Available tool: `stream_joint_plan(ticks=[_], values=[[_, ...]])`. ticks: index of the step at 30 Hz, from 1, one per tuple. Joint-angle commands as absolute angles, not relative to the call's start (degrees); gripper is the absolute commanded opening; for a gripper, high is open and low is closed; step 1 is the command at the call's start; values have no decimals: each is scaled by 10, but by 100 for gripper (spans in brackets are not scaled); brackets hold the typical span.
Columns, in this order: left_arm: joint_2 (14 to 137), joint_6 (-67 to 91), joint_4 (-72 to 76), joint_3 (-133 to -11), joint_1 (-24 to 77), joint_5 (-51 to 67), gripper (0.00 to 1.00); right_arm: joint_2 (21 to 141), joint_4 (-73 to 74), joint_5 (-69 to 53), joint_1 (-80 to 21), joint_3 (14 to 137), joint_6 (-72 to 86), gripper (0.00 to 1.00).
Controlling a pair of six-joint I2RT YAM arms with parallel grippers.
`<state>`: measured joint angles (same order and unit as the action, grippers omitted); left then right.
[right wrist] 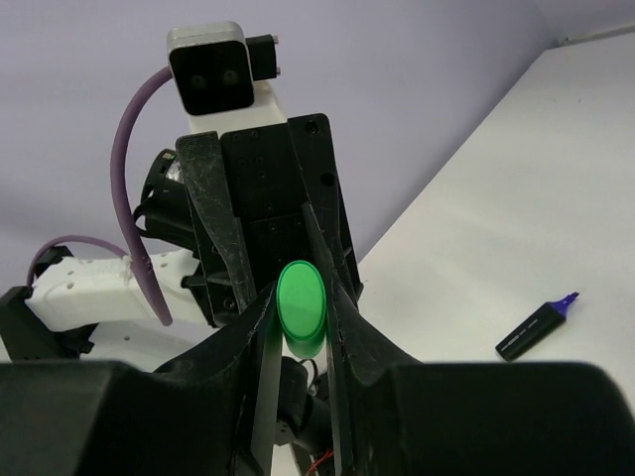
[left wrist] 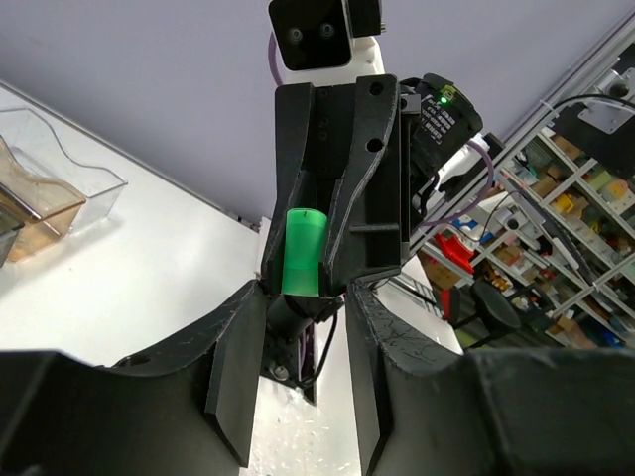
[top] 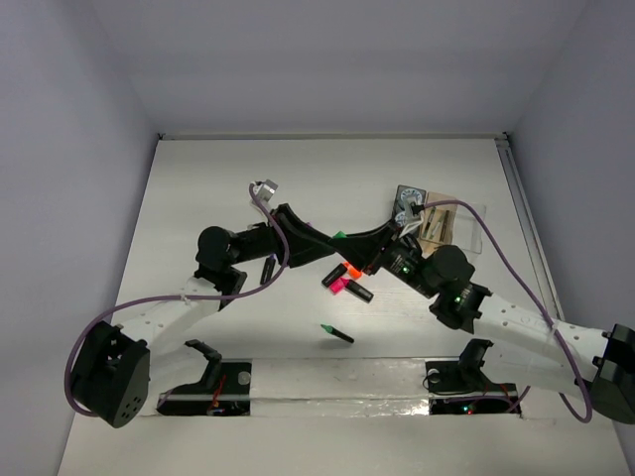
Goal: Sort the stationery into containers
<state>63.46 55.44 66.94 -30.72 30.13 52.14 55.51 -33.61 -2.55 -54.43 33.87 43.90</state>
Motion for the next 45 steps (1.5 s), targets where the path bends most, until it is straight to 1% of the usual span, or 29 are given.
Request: stream_joint_plan(ticks=[1, 5, 9, 10, 11, 13, 14, 15, 18, 19, 22, 23, 24, 27, 31, 35, 38, 41, 42, 44, 45], values=[[615, 558, 847, -330, 294, 422, 29, 576, -239, -103, -548, 300, 463, 0], [596, 532, 802, -319, 294, 410, 29, 572, -240, -93, -541, 283, 473, 0], [549, 486, 729, -296, 294, 368, 29, 539, -195, -80, -524, 269, 461, 0], [540, 458, 671, -294, 294, 358, 28, 523, -182, -80, -518, 268, 455, 0], [520, 445, 639, -294, 294, 350, 25, 516, -171, -79, -518, 265, 444, 0], [504, 423, 559, -289, 294, 337, 22, 505, -134, -78, -518, 265, 432, 0], [491, 405, 536, -286, 300, 334, 21, 504, -126, -79, -518, 263, 428, 0], [486, 397, 513, -283, 300, 329, 18, 502, -113, -77, -518, 254, 425, 0], [473, 367, 443, -261, 327, 311, 12, 487, -72, -64, -518, 240, 424, 0], [472, 355, 396, -256, 357, 296, 11, 483, -57, -62, -518, 237, 424, 0], [472, 304, 301, -255, 419, 204, 6, 486, -2, -57, -518, 226, 428, 0], [478, 296, 287, -254, 458, 182, 6, 493, 17, -58, -518, 222, 430, 0], [482, 293, 280, -251, 472, 154, 5, 510, 37, -60, -518, 218, 435, 0], [496, 302, 298, -235, 491, 146, 5, 532, 40, -62, -518, 197, 456, 0], [514, 313, 337, -221, 497, 158, 8, 553, 59, -42, -518, 199, 464, 0], [546, 288, 309, -227, 519, 178, 8, 547, 79, -23, -518, 204, 460, 0], [582, 272, 282, -229, 559, 190, 9, 545, 103, -4, -518, 209, 457, 0], [639, 254, 243, -253, 619, 173, 14, 534, 123, 36, -518, 214, 460, 0], [656, 246, 228, -263, 637, 147, 18, 522, 131, 45, -518, 216, 461, 0], [706, 241, 177, -297, 683, 108, 19, 506, 159, 79, -518, 228, 460, 0], [722, 241, 161, -307, 695, 81, 21, 487, 169, 89, -518, 233, 459, 0]])
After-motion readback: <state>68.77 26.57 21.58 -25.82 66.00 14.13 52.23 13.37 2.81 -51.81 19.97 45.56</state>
